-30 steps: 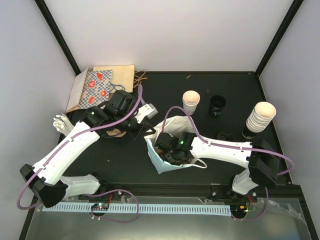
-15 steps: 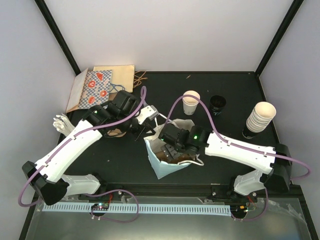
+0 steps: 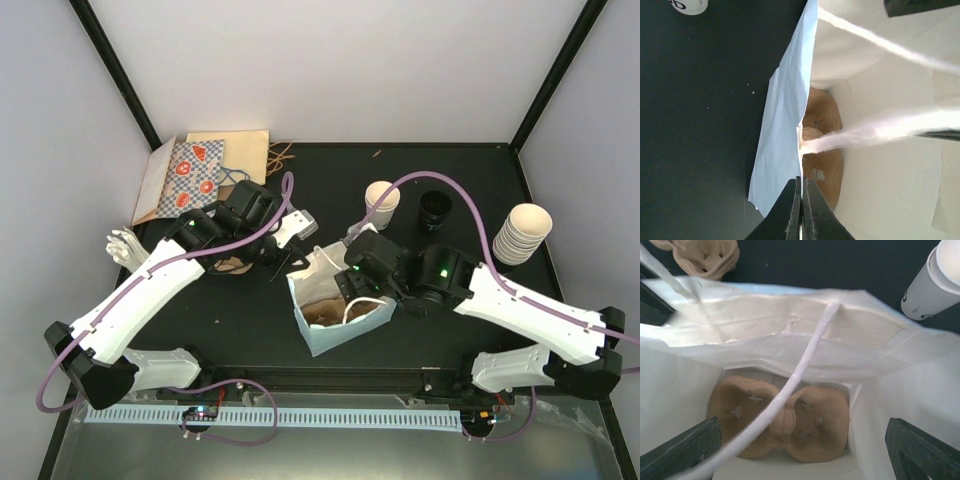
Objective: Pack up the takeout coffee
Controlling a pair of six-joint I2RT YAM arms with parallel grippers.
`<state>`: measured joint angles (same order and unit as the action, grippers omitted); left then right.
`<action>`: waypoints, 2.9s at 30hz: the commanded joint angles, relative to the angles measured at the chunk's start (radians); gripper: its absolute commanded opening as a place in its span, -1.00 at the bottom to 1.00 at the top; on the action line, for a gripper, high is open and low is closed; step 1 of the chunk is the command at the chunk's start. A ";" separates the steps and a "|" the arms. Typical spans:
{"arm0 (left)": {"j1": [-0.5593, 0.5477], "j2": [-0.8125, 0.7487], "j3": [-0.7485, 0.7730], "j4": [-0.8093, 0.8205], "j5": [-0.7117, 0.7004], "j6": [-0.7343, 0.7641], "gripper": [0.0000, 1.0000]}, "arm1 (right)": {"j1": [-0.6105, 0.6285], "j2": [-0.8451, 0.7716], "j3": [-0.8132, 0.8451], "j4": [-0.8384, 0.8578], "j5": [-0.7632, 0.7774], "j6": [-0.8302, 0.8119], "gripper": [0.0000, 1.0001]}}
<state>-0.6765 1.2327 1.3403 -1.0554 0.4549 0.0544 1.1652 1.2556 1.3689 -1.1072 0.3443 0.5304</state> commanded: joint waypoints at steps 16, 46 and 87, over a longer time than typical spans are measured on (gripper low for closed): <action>-0.014 -0.026 0.115 0.017 -0.141 0.034 -0.97 | -0.004 -0.175 0.047 -0.033 0.170 -0.059 0.74; -0.268 -0.231 -0.173 0.287 -0.390 0.146 -0.97 | -0.004 -0.438 -0.302 0.084 0.021 0.028 0.64; -0.267 -0.216 -0.066 0.178 -0.464 0.150 -0.97 | 0.040 -0.310 -0.172 0.271 -0.344 -0.878 -0.98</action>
<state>-0.9382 1.0096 1.2240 -0.8452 0.0010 0.2092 1.1900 0.9298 1.1580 -0.8124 -0.0322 -0.3119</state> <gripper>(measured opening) 0.018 0.011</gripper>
